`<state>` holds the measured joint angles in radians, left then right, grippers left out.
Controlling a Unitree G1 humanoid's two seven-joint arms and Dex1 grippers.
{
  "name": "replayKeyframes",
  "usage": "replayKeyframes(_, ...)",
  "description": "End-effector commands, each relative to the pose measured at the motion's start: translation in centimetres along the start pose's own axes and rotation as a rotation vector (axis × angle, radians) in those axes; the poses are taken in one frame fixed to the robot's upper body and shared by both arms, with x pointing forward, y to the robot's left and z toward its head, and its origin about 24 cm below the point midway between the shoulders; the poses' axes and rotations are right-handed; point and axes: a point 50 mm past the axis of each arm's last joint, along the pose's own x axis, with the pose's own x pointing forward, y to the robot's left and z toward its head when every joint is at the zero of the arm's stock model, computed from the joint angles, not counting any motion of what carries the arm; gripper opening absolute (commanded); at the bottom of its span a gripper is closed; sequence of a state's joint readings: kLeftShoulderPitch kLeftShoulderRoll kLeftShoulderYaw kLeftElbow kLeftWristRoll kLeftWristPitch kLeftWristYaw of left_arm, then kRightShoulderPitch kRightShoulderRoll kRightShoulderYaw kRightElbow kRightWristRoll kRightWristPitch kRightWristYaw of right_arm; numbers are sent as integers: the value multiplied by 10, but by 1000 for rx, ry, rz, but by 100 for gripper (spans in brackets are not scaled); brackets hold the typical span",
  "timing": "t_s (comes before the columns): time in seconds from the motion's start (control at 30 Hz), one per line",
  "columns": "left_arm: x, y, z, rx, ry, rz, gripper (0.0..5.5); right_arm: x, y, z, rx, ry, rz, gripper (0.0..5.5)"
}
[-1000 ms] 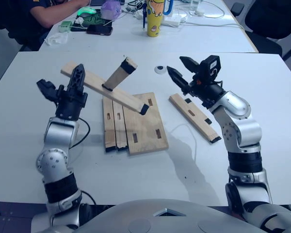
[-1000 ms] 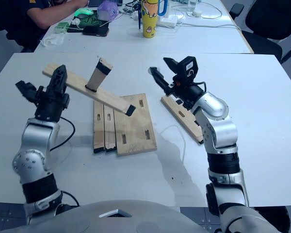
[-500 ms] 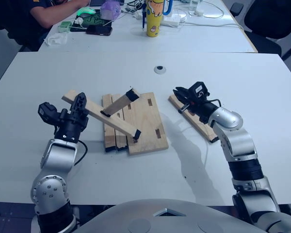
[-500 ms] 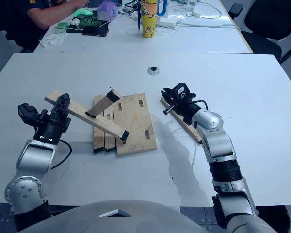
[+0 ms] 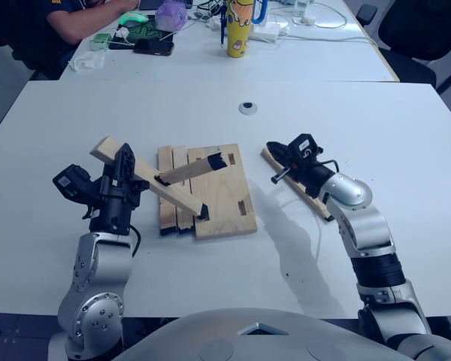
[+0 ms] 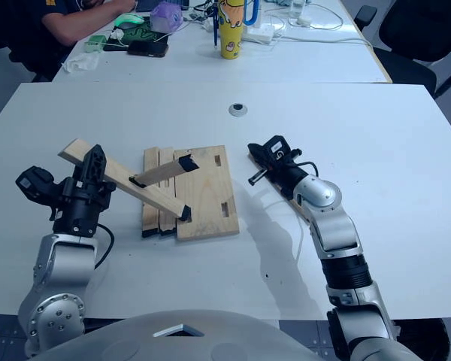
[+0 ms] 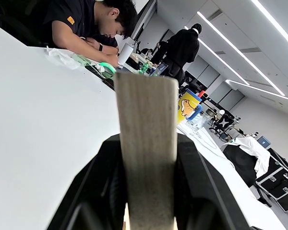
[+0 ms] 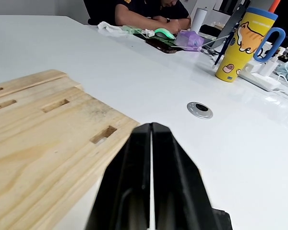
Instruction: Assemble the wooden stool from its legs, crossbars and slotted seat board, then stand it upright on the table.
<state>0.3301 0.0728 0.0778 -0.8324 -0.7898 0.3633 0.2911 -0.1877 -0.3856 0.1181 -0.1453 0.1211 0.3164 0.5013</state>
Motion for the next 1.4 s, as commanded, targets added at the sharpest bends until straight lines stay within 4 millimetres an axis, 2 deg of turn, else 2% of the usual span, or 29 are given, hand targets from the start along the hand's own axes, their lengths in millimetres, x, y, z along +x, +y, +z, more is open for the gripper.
replayKeyframes(0.03,0,10,-13,83,68,56,105,0,2,1,-23,8,6,0)
replayKeyframes(0.27,11,9,-17,325,49,23,105,0,5,2,-30,4,4,0)
replayKeyframes(0.53,31,9,-31,370,28,6,105,-1,7,3,-35,3,-4,0)
replayKeyframes(0.73,27,18,-38,421,13,59,105,2,6,5,-52,0,2,0)
replayKeyframes(0.9,14,39,-43,578,57,143,105,3,3,7,-87,4,-24,0)
replayKeyframes(1.0,7,46,-46,576,110,206,106,3,2,5,-103,20,-36,0)
replayKeyframes(1.07,6,44,-48,533,131,220,106,3,2,4,-110,27,-40,0)
replayKeyframes(1.13,5,39,-48,526,132,192,106,3,2,4,-115,28,-39,0)
replayKeyframes(1.27,0,43,-54,584,150,156,106,4,2,5,-117,24,-38,0)
replayKeyframes(1.4,-6,42,-63,666,180,33,106,3,2,5,-118,22,-40,0)
